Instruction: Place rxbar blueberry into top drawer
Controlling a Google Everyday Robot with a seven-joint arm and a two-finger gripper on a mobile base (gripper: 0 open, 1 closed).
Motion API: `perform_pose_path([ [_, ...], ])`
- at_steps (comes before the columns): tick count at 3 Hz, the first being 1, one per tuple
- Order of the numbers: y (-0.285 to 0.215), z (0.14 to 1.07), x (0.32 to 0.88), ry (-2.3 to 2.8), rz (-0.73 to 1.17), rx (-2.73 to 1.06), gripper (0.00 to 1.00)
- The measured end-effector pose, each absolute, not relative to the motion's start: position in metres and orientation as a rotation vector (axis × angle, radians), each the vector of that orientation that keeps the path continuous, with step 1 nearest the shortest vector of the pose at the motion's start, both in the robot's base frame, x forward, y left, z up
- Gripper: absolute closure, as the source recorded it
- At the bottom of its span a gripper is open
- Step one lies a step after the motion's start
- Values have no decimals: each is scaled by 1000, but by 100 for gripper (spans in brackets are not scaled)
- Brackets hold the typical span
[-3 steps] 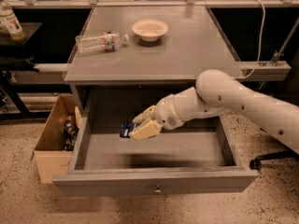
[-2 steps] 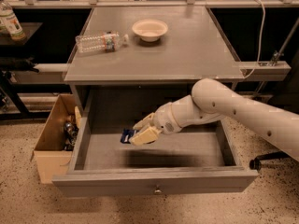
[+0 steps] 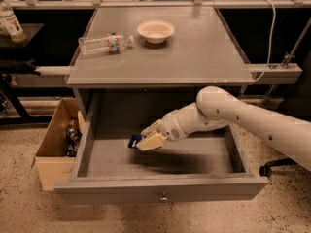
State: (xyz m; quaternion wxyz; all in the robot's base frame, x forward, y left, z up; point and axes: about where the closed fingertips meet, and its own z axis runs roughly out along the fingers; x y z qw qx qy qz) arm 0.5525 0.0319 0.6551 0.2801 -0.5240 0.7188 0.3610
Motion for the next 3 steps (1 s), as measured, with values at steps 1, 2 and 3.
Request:
perform_pose_path([
  [1, 32, 650, 553, 1937, 966, -1404, 17],
  [2, 32, 650, 553, 1939, 963, -1404, 0],
  [3, 26, 659, 556, 1914, 961, -1367, 0],
])
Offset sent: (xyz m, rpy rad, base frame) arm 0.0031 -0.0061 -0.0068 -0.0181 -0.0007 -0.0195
